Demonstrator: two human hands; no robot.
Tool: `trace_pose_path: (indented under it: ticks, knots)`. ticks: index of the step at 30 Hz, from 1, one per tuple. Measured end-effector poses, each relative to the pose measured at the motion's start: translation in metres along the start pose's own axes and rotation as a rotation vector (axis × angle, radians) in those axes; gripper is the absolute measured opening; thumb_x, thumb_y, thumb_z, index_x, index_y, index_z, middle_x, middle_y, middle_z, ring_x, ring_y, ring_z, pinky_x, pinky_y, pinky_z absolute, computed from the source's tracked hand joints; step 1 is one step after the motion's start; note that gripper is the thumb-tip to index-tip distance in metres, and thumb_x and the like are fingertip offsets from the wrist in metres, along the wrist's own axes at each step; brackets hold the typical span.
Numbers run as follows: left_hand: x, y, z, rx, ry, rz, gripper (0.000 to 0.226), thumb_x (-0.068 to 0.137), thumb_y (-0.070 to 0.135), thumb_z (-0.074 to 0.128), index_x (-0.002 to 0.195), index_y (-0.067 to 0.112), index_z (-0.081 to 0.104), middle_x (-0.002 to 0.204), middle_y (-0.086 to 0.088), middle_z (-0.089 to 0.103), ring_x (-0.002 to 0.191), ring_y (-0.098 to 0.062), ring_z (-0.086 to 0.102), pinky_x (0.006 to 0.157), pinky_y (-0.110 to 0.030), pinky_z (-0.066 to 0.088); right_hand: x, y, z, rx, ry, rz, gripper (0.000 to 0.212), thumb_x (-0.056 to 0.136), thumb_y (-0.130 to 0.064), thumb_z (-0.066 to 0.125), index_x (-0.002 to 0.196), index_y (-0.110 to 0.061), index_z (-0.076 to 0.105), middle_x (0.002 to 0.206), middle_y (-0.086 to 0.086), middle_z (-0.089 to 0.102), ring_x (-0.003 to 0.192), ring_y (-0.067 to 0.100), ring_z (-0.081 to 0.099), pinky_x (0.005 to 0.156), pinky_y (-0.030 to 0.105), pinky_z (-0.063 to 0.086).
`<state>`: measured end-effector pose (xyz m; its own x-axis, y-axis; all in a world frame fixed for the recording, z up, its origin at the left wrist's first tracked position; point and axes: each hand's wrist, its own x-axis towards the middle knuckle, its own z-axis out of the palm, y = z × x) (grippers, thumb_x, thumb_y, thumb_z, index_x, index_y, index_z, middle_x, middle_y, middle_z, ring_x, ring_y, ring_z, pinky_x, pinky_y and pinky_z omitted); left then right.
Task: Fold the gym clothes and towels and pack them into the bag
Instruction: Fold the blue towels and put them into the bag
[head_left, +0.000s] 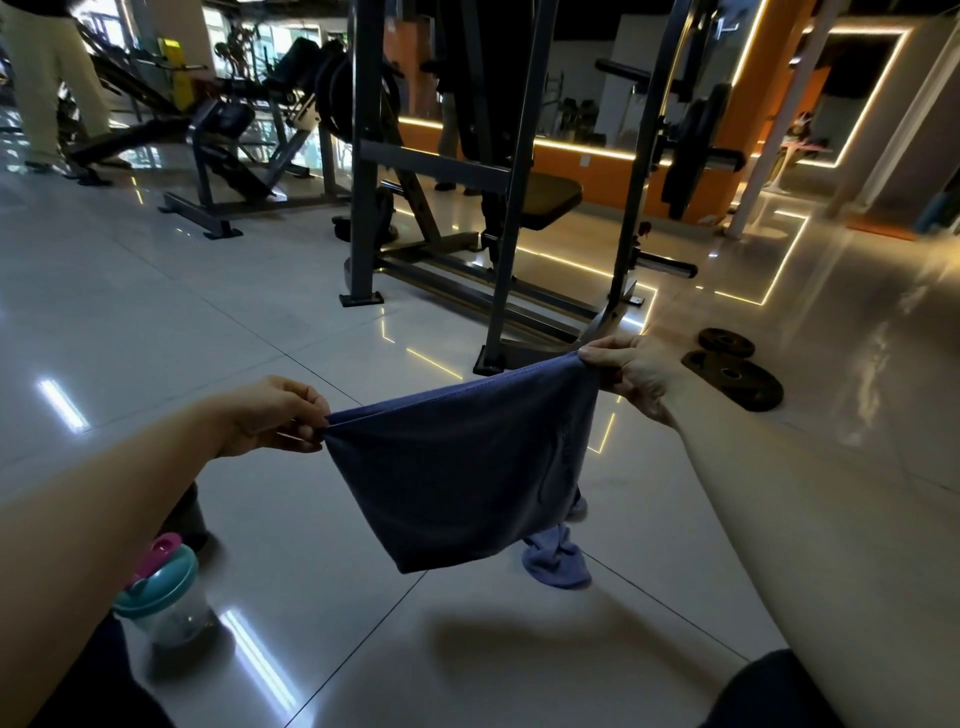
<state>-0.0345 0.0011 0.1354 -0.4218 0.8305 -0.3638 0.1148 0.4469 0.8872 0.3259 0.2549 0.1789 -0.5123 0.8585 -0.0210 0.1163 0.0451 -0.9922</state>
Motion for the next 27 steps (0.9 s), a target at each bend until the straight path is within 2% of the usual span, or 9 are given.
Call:
trace_pose_path:
  ticks: [6,9,12,16,21,24,27]
  knots:
    - [-0.005,0.005,0.001,0.103,-0.151,-0.018,0.014,0.088,-0.012,0.061,0.099,-0.006,0.067,0.098,-0.023,0.072,0.088,-0.031,0.069,0.078,-0.037,0.060,0.000,-0.002,-0.003,0.034,0.022,-0.016,0.008,0.085,-0.010,0.075,0.093,-0.010,0.074,0.112,0.007,0.069,0.112,0.022,0.063,0.085,0.033,0.055]
    - [-0.010,0.005,0.003,0.119,-0.261,-0.021,0.013,0.087,-0.013,0.063,0.094,-0.001,0.063,0.100,-0.021,0.071,0.092,-0.032,0.068,0.086,-0.041,0.059,0.000,-0.002,-0.003,0.048,0.020,-0.009,0.008,0.083,-0.010,0.076,0.091,-0.011,0.073,0.113,0.008,0.069,0.113,0.023,0.063,0.087,0.034,0.055]
    - [-0.011,0.004,0.005,0.118,-0.304,-0.018,0.013,0.087,-0.012,0.063,0.094,0.000,0.063,0.099,-0.019,0.071,0.094,-0.031,0.068,0.093,-0.044,0.057,0.001,-0.002,-0.005,0.064,0.028,-0.009,0.007,0.083,-0.010,0.076,0.089,-0.011,0.072,0.113,0.010,0.069,0.114,0.024,0.063,0.091,0.035,0.055]
    - [-0.011,0.003,0.004,0.112,-0.291,-0.009,0.011,0.089,-0.009,0.062,0.096,-0.001,0.066,0.100,-0.020,0.070,0.092,-0.030,0.066,0.091,-0.041,0.058,0.001,-0.002,-0.005,0.073,0.030,-0.012,0.006,0.086,-0.012,0.073,0.091,-0.010,0.071,0.112,0.011,0.068,0.115,0.026,0.063,0.095,0.037,0.054]
    - [-0.017,0.007,0.004,0.102,-0.337,-0.009,0.011,0.090,-0.009,0.060,0.093,0.002,0.062,0.100,-0.020,0.067,0.091,-0.029,0.065,0.087,-0.039,0.058,0.001,0.000,-0.005,0.093,0.066,-0.009,0.009,0.088,-0.014,0.072,0.095,-0.009,0.070,0.108,0.010,0.068,0.113,0.026,0.064,0.090,0.034,0.055]
    - [-0.019,0.016,0.007,0.054,-0.359,0.026,0.018,0.089,-0.011,0.060,0.092,0.006,0.056,0.097,-0.017,0.067,0.093,-0.031,0.066,0.088,-0.040,0.058,0.009,0.005,-0.005,0.049,0.195,0.002,0.011,0.084,-0.015,0.078,0.093,-0.013,0.071,0.112,0.012,0.068,0.111,0.027,0.064,0.096,0.041,0.055]
    - [-0.020,0.027,0.013,0.094,-0.400,0.066,0.015,0.090,-0.010,0.060,0.098,0.003,0.059,0.099,-0.016,0.069,0.095,-0.030,0.066,0.088,-0.039,0.057,0.017,0.010,-0.009,0.072,0.265,0.035,0.012,0.080,-0.012,0.081,0.090,-0.015,0.074,0.111,0.014,0.069,0.112,0.030,0.064,0.099,0.048,0.054]
